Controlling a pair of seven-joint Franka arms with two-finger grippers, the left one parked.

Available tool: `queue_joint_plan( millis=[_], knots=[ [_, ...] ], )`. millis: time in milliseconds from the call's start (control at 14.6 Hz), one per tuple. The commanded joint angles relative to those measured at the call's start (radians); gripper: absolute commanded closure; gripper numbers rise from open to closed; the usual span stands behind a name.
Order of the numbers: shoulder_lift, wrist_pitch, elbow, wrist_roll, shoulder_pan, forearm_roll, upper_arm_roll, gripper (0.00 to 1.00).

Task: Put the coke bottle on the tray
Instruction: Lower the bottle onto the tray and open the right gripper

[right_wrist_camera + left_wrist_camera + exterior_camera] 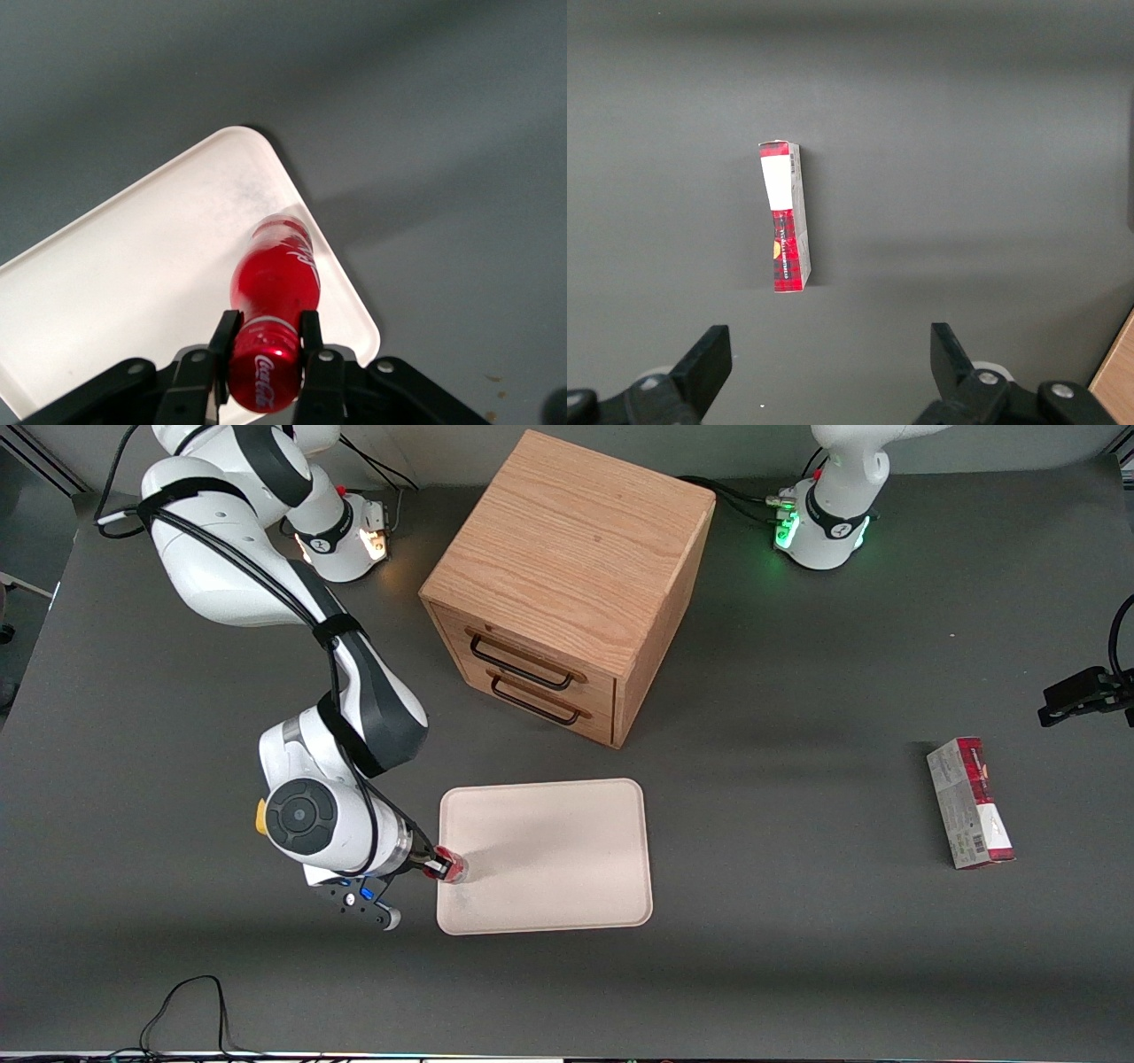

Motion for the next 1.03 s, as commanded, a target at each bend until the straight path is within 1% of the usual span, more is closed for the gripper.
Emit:
queue_joint_plan(
  millis=[0, 686, 754, 823, 891, 960],
  knots=[
    [0.028, 0.005, 0.044, 0.033, 0.013, -0.024, -0.002, 1.00],
    [0.048, 0.034, 0.043, 0.033, 0.023, -0.023, -0.002, 1.00],
    [0.048, 0.036, 0.043, 0.033, 0.023, -0.023, -0.002, 0.86],
    [0.046, 0.036, 0.043, 0.033, 0.023, -0.024, -0.003, 0.11],
    [0.046, 0.036, 0.041, 0.033, 0.025, -0.026, -0.003, 0.00],
    [0.046, 0.036, 0.043, 0.033, 0.025, -0.026, -0.003, 0.00]
  ],
)
